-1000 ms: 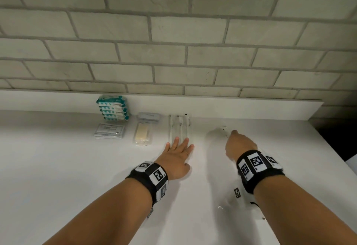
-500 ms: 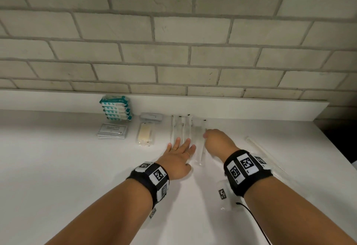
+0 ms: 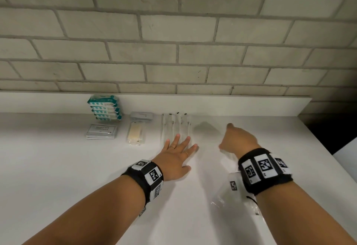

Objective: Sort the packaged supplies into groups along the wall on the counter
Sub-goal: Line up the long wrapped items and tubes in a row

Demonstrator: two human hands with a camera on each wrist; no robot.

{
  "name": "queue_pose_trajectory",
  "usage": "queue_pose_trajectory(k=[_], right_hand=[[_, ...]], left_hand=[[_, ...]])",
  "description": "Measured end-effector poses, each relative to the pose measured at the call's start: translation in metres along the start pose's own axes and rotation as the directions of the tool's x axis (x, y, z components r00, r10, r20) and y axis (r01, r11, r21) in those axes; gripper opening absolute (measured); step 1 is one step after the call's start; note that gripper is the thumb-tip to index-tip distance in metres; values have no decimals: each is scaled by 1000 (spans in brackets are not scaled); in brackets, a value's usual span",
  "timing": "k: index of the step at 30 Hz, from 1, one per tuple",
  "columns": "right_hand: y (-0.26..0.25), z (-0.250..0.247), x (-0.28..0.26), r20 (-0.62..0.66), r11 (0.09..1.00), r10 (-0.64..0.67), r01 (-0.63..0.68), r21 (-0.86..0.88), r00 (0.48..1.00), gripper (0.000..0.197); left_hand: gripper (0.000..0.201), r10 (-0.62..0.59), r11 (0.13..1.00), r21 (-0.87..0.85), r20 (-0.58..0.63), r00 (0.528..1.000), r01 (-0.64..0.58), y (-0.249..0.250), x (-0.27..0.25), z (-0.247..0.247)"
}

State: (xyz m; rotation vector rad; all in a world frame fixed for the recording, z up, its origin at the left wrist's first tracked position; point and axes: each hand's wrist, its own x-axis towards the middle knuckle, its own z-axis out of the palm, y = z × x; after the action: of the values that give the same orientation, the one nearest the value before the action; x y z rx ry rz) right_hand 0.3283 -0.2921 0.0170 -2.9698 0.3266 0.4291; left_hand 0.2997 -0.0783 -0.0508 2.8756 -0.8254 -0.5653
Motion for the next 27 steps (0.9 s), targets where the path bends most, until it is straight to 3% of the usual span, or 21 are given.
queue_pose_trajectory(k=[4, 7, 9, 11, 13, 15, 18, 21, 23, 27], right_hand=[[22, 7, -8, 192, 972, 67, -21, -234, 979, 77], [24, 17, -3, 191, 976, 41, 2, -219, 981, 61], [18, 13, 7, 127, 994, -11, 24, -105, 992, 61], [7, 4, 17, 91, 991, -71, 60, 119, 993, 68], [-3, -1, 28, 46, 911, -91, 64, 407, 995, 76], [-8, -3, 37, -45, 829, -38, 56, 556, 998, 73], [-8, 4, 40, -73, 868, -29, 61, 493, 997, 53], [-15, 11, 30, 53, 964, -94, 77, 253, 994, 35], [-22, 16, 22, 99, 982, -116, 99, 162, 988, 38], [-33, 29, 14, 85, 976, -158, 143, 165, 984, 52]], left_hand=[[66, -63, 998, -2, 50, 997, 63, -5, 4, -1], [66, -64, 998, -19, 48, 997, 65, -6, 3, -2], [66, -67, 997, -22, 48, 997, 68, -6, 3, -2], [66, -67, 997, -25, 48, 997, 68, -5, 2, -1], [65, -64, 997, -32, 46, 997, 66, -6, 2, -2], [65, -65, 997, -42, 45, 997, 67, -6, 1, -2], [66, -64, 997, -46, 47, 997, 67, -6, 1, -1], [66, -59, 997, -48, 46, 997, 61, -7, 2, -1], [66, -57, 997, -53, 47, 997, 60, -7, 2, -1], [66, -57, 997, -42, 56, 997, 60, -5, 2, -3]])
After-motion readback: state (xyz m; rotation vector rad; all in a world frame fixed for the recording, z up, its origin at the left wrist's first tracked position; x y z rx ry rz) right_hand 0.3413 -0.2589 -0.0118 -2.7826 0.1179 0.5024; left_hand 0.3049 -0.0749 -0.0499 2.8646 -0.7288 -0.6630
